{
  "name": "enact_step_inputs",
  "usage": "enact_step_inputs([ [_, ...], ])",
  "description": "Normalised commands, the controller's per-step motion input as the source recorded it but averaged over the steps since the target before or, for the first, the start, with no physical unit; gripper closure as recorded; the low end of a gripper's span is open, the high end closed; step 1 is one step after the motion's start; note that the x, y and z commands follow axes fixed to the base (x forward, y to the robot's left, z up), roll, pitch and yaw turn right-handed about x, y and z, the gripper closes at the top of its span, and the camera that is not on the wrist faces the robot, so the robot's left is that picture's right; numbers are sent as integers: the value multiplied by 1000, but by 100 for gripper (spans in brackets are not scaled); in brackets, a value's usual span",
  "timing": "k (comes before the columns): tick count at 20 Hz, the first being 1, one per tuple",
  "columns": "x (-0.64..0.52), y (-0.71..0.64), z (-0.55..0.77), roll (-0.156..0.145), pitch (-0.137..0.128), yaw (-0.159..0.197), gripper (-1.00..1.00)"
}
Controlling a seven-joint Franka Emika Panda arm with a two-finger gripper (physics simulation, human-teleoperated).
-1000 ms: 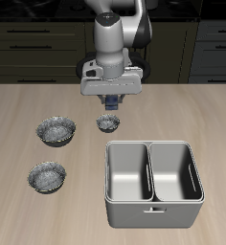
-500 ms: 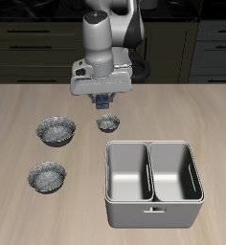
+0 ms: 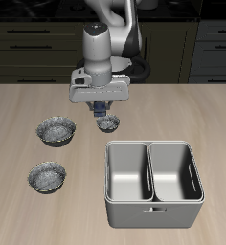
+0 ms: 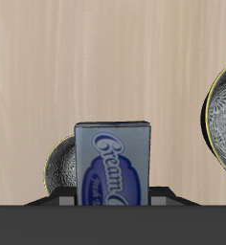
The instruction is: Place the cream cheese in the smallest bowl
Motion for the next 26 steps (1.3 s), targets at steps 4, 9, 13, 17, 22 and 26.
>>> enact_step_inputs([
  [4, 46, 92, -305, -3, 22, 0, 100],
  [9, 61, 60, -138, -10, 5, -8, 100],
  [13, 177, 124, -187, 4, 0, 5, 100],
  [17, 81, -4, -238, -66, 44, -28, -100],
  [22, -94, 99, -183, 20, 33, -26, -100],
  [26, -185, 273, -4, 52, 12, -19, -100],
])
